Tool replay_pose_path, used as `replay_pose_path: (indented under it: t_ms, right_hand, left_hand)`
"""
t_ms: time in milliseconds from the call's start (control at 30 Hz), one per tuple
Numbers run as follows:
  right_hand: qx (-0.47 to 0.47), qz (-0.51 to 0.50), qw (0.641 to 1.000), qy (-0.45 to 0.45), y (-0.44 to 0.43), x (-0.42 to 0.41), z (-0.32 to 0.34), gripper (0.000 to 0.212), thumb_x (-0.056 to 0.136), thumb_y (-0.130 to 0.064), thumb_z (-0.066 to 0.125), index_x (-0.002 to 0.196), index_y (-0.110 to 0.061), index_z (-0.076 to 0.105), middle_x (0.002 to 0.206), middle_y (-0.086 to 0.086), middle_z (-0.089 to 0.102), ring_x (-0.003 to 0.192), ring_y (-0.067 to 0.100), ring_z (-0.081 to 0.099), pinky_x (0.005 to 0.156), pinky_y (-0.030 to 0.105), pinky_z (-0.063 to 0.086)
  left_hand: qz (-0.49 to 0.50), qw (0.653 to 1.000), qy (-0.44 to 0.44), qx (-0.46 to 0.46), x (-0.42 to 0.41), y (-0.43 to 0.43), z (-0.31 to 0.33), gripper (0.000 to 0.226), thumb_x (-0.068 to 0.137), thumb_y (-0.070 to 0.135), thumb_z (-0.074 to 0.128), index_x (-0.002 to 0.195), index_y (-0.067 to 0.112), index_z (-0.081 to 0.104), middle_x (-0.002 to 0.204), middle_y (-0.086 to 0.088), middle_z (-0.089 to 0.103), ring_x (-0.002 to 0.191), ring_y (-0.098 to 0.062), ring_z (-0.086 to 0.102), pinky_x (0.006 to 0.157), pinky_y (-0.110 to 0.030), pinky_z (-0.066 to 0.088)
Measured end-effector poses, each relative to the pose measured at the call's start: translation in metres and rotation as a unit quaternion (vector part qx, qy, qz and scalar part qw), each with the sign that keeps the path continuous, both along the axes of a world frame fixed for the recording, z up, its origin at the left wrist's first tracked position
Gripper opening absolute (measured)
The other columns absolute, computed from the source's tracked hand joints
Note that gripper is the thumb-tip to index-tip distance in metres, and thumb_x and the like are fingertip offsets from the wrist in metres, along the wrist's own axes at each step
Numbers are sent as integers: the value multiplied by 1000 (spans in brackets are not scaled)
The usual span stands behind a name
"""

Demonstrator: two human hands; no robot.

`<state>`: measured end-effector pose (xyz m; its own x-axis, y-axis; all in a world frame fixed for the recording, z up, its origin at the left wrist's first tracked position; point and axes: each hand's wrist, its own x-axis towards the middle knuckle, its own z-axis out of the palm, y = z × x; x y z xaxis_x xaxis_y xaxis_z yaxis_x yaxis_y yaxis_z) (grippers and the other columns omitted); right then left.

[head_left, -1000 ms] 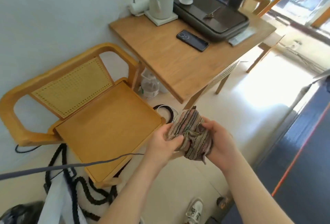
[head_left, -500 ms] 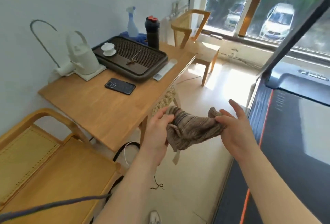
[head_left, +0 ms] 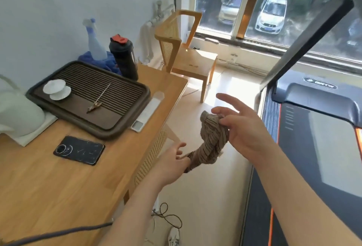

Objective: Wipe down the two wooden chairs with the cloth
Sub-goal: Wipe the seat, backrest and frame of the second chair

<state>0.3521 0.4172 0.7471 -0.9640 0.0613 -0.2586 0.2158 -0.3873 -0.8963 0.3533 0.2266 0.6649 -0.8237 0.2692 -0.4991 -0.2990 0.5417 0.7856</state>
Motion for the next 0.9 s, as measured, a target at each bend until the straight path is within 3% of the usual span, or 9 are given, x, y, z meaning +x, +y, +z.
replay_pose_path:
  t_ms: [134, 267, 334, 467, 534, 601, 701, 801, 901]
  right_hand:
    - [40, 20, 999, 5, 17, -53, 7, 58, 78, 25, 38, 117, -8, 66, 90, 14, 63, 82, 25, 61, 69, 36, 53]
    - [134, -6, 991, -4, 47, -102, 12, 55, 81, 20, 41, 110, -16, 70, 92, 11, 67, 86, 27, 64, 78, 41, 55]
    - [155, -17, 988, -4, 64, -129, 15, 52, 83, 19, 43, 110, -16, 69, 95, 10, 68, 86, 27, 67, 77, 40, 57]
    - [68, -4, 998, 10, 104, -190, 18, 47, 85, 22, 43, 114, -8, 67, 94, 15, 65, 80, 25, 68, 67, 32, 56]
    - [27, 8, 1000, 12, 126, -222, 14, 47, 84, 22, 43, 115, -5, 65, 93, 16, 64, 79, 26, 66, 66, 33, 56]
    - [-4, 12, 1000, 3, 149, -254, 10, 46, 83, 22, 43, 115, -4, 65, 90, 14, 64, 78, 24, 65, 65, 33, 55]
    - [-8, 6, 1000, -15, 183, -302, 5, 45, 84, 19, 46, 116, -6, 65, 89, 10, 67, 81, 23, 64, 68, 33, 54]
    - [79, 43, 996, -8, 214, -351, -6, 38, 81, 6, 60, 113, -12, 68, 96, 9, 69, 89, 26, 64, 75, 36, 53]
    - [225, 163, 960, -7, 238, -398, -21, 35, 77, -32, 75, 111, -23, 71, 106, 8, 73, 99, 26, 69, 90, 45, 54]
  left_hand:
    - [54, 979, 56, 189, -64, 24, 17, 50, 91, 19, 59, 131, 45, 46, 132, 12, 48, 122, -5, 46, 98, -32, 40]
    - [61, 972, 96, 206, -117, 63, 27, 21, 88, 26, 66, 101, 42, 66, 101, 7, 65, 95, -3, 60, 80, -23, 45]
    - [54, 974, 99, 197, -142, 84, 26, 16, 86, 31, 68, 100, 40, 67, 101, 6, 65, 98, -7, 60, 79, -23, 45]
    - [52, 969, 92, 223, -200, 125, 28, 51, 78, 46, 72, 125, 49, 51, 122, 14, 56, 116, -2, 51, 94, -30, 45]
    - [52, 967, 106, 227, -233, 151, 28, 34, 80, 45, 69, 113, 39, 64, 116, 12, 64, 116, -8, 54, 98, -37, 44]
    - [86, 961, 117, 236, -262, 175, 30, 13, 87, 36, 64, 94, 26, 69, 96, 8, 69, 99, -10, 62, 90, -35, 47]
    - [148, 947, 128, 256, -299, 208, 37, 17, 96, 34, 52, 91, 20, 60, 90, -2, 66, 86, -16, 63, 72, -27, 54]
    - [194, 940, 104, 261, -338, 232, 45, 16, 100, 32, 44, 98, 19, 54, 97, -7, 62, 83, -14, 62, 52, -19, 51]
    - [204, 946, 103, 230, -390, 252, 48, 20, 100, 37, 39, 101, 22, 52, 101, -8, 60, 91, -21, 62, 57, -31, 57]
